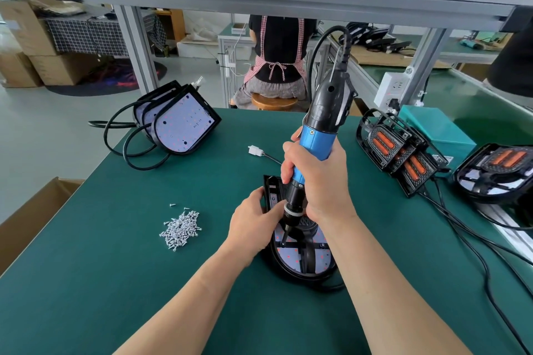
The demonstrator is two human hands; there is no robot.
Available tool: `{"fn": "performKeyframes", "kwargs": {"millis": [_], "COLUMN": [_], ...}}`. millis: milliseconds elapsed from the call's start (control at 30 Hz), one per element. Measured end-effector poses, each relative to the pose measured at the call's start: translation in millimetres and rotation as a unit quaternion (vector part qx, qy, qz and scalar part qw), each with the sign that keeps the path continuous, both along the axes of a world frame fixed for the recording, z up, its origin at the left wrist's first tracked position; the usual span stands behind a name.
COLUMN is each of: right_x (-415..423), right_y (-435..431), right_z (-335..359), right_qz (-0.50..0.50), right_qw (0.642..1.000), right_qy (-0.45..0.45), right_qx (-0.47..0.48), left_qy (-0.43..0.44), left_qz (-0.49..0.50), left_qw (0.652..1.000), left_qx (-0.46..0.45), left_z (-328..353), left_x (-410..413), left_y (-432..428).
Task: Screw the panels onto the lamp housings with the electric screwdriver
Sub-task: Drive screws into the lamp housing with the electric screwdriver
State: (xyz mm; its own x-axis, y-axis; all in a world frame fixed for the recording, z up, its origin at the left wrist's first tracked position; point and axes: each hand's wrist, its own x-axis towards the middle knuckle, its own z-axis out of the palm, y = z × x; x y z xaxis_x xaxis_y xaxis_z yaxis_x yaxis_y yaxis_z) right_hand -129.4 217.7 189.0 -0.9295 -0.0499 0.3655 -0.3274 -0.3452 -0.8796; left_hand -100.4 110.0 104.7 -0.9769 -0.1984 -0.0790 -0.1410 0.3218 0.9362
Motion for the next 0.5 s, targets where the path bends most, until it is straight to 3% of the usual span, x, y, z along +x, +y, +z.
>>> {"fn": "performKeyframes", "kwargs": {"millis": [167,500], "right_x": [2.5,7.1], "right_y": [1.3,20.2], "right_z": [1.0,-1.4], "right_qz": [0.055,0.057], "right_qw": [0.998,0.997], "right_qy": [0.002,0.000], "right_qx": [0.028,-0.061], "left_qy": [-0.003,0.001], "left_qz": [-0.017,-0.067], "left_qw": [1.000,0.997], "left_qx": [-0.022,0.039], "left_z": [1.6,9.3], "left_x": [1.5,3.6], "left_y": [-0.4,-2.2]}}
